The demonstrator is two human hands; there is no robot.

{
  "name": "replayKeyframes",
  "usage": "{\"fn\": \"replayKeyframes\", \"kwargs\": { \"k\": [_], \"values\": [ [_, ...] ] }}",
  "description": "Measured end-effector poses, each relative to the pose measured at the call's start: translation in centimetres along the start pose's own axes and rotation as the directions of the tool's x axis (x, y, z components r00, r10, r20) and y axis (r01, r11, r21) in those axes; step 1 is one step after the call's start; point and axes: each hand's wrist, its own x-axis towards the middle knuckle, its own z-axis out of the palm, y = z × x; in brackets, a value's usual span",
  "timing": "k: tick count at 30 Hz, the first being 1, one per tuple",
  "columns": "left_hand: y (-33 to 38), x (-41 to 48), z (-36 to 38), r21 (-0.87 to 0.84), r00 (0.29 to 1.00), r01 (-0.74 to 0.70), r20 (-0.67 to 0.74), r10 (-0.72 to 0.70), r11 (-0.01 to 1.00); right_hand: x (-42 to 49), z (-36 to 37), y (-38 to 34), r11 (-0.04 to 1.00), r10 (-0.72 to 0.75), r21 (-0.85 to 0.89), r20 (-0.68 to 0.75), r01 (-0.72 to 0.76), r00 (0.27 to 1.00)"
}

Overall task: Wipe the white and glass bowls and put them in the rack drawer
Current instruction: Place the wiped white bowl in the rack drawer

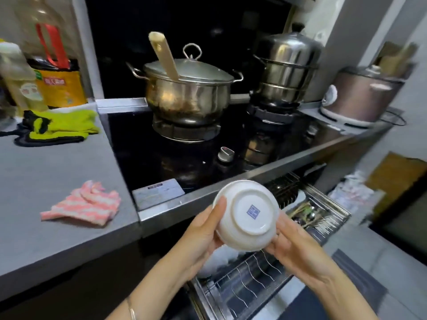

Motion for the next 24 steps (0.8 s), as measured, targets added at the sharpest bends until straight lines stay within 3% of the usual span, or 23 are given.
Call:
{"fn": "replayKeyframes", "kwargs": {
  "k": [3,6,9,13,14,16,19,24],
  "values": [
    [-3.5,3.8,0.6,0.182,0.986,0.160,0.021,-0.167,0.970,0.3,-4.7,0.3,1.000,0.028,0.017,-0.108,-0.026,0.994],
    [-7.3,7.0,0.6,0.305,0.956,0.277,0.011,-0.294,0.911,1.1,-8.6,1.3,0.994,0.050,-0.087,-0.135,-0.063,0.990],
    [-10.9,10.1,0.0,0.362,0.961,0.272,-0.055,-0.271,0.892,2.5,-12.2,1.8,0.988,0.058,-0.127,-0.205,-0.085,0.977],
    [-14.2,13.4,-1.0,0.627,0.987,0.156,-0.064,-0.149,0.764,5.9,-16.4,1.9,0.978,0.086,-0.156,-0.311,-0.140,0.946],
    [-15.0,14.3,-1.3,0.705,0.990,0.121,-0.038,-0.133,0.699,7.0,-17.3,2.1,0.975,0.098,-0.152,-0.358,-0.162,0.929],
    [-16.2,15.9,-2.0,0.881,0.995,0.009,0.040,-0.094,0.472,9.6,-19.8,3.0,0.958,0.135,-0.175,-0.423,-0.227,0.896],
    [-17.8,17.7,-3.1,0.973,0.984,-0.134,0.153,-0.088,0.189,13.6,-22.4,4.7,0.900,0.183,-0.264,-0.492,-0.346,0.851],
    [-19.7,20.1,-4.8,0.981,0.972,-0.192,0.189,-0.140,-0.004,18.8,-25.3,8.1,0.840,0.212,-0.308,-0.573,-0.447,0.792]
  ]
}}
